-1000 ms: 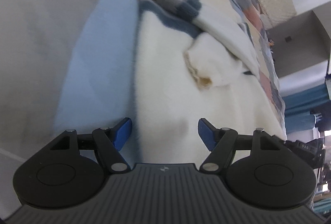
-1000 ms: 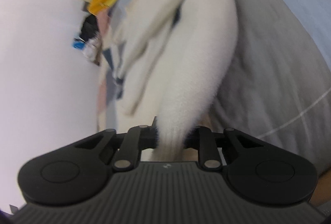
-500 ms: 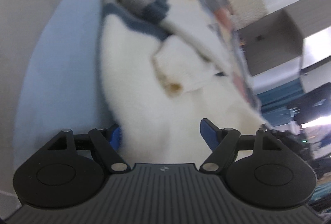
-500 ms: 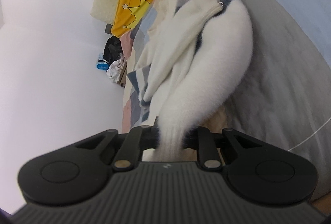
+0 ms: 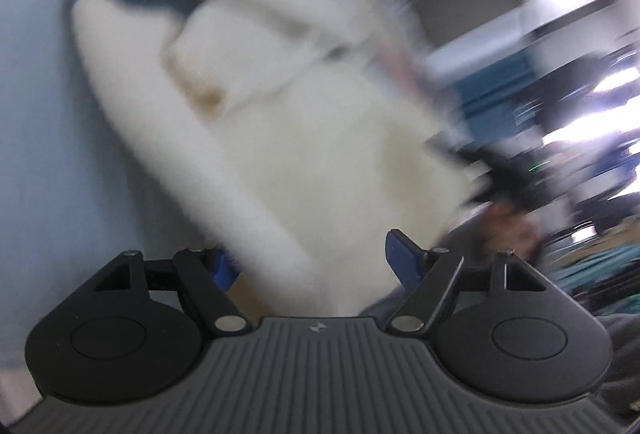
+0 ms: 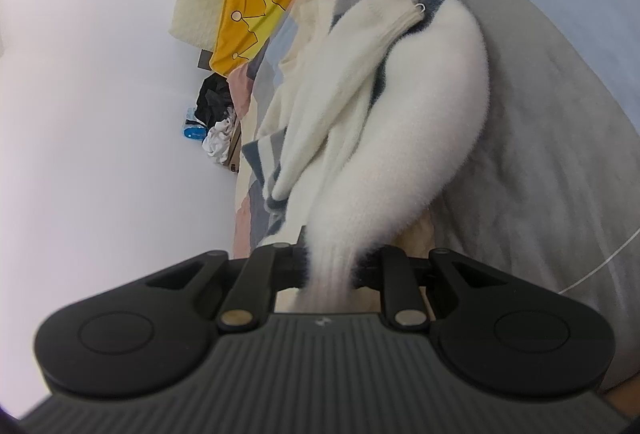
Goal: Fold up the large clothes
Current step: 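Pinch the sweater hem with the left tool beside the right tool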
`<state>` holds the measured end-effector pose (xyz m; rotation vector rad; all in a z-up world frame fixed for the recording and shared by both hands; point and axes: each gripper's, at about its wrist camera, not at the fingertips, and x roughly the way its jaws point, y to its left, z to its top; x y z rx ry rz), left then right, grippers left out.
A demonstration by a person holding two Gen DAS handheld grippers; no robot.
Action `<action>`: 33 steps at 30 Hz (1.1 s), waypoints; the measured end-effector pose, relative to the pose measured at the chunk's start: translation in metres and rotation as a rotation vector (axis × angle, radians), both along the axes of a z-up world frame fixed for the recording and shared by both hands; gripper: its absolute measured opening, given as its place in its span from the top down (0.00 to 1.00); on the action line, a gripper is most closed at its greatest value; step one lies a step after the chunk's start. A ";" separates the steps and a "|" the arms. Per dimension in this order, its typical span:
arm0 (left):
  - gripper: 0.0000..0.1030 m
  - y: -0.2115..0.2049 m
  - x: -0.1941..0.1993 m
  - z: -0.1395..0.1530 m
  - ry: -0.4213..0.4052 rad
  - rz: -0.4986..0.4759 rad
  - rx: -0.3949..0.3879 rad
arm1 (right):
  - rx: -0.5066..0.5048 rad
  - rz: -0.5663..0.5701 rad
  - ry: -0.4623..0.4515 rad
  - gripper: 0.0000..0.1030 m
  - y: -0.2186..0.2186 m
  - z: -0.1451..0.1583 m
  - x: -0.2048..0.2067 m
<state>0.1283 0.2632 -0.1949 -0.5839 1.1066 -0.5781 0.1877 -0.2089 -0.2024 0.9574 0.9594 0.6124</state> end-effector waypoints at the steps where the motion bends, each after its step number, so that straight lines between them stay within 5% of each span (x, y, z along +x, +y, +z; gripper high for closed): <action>1: 0.28 -0.003 0.003 -0.004 0.054 0.012 0.057 | -0.001 0.001 0.002 0.82 0.000 0.000 0.000; 7: 0.34 -0.015 0.014 -0.017 0.209 0.028 0.163 | -0.026 0.003 0.008 0.82 0.003 0.000 0.000; 17: 0.37 -0.035 0.032 -0.019 0.346 0.086 0.235 | -0.045 0.010 0.030 0.82 0.003 -0.004 0.002; 19: 0.46 -0.041 0.028 -0.017 0.362 0.128 0.255 | -0.043 0.010 0.031 0.82 0.002 -0.005 0.002; 25: 0.85 -0.054 0.011 0.005 0.332 0.299 0.382 | -0.038 0.007 0.028 0.82 0.000 -0.005 0.000; 33: 0.91 -0.042 -0.017 0.046 0.136 0.512 0.293 | -0.012 -0.021 -0.021 0.83 -0.012 0.004 -0.008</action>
